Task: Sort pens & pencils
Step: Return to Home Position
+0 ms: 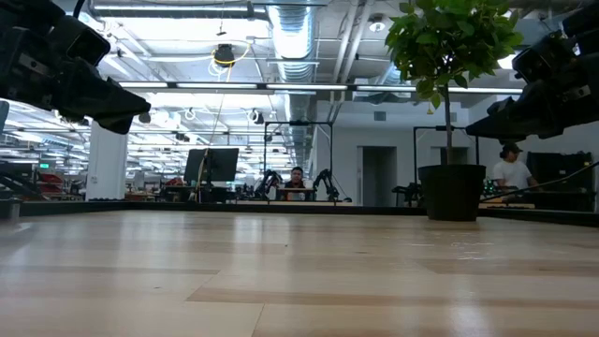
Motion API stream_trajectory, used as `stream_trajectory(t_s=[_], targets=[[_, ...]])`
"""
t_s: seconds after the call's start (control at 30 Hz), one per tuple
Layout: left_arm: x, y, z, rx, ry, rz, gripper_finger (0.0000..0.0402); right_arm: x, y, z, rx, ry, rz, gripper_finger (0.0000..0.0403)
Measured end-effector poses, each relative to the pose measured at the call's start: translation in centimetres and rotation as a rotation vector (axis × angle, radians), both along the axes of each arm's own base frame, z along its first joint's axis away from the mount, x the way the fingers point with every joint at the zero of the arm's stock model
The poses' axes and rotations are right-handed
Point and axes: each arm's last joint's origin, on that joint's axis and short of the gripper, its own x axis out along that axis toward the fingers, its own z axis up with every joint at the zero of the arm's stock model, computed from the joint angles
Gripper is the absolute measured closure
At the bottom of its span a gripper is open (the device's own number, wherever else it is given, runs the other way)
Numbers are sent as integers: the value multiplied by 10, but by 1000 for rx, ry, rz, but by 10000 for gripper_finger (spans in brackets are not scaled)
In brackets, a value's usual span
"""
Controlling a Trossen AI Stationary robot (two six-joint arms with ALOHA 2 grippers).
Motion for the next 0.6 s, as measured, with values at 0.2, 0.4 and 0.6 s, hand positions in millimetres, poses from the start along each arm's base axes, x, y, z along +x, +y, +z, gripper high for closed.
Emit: stream_trajectory(t_s=[0.2, 0.4, 0.6], targets=[[0, 0, 0, -3, 0, 1, 358, 0, 0, 0, 0, 0, 0, 290], [0, 0, 0, 1, 0, 0, 358, 0, 0, 0, 0, 0, 0, 290], [0, 0, 0, 7, 0, -1, 358, 0, 0, 0, 0, 0, 0, 290]])
